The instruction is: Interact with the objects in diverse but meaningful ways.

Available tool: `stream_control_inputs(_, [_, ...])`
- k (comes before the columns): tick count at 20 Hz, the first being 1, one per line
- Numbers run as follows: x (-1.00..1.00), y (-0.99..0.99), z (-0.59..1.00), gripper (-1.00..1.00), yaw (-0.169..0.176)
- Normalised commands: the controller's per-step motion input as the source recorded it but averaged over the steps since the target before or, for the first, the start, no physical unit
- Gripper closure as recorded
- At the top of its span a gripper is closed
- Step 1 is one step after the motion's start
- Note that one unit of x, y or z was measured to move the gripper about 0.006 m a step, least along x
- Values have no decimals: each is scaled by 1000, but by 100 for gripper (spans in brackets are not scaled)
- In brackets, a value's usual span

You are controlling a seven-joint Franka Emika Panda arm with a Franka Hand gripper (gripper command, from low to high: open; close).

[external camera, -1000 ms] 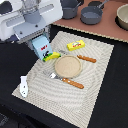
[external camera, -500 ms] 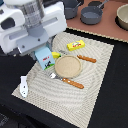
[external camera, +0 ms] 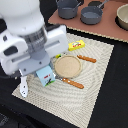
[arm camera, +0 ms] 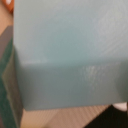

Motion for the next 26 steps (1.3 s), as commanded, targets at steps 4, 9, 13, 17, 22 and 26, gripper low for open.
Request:
stream_control_inputs(4, [363,-117,-265,100,145])
stream_control_inputs(9, [508,0,169,-100,108])
stream_control_inputs(13, [552,8,996,-100,27])
stream_control_inputs(17, [398,-6,839,-100,36])
stream_control_inputs(22, [112,-99,737,-100,70])
stream_control_inputs(26, [-295,-3,169,-100,92])
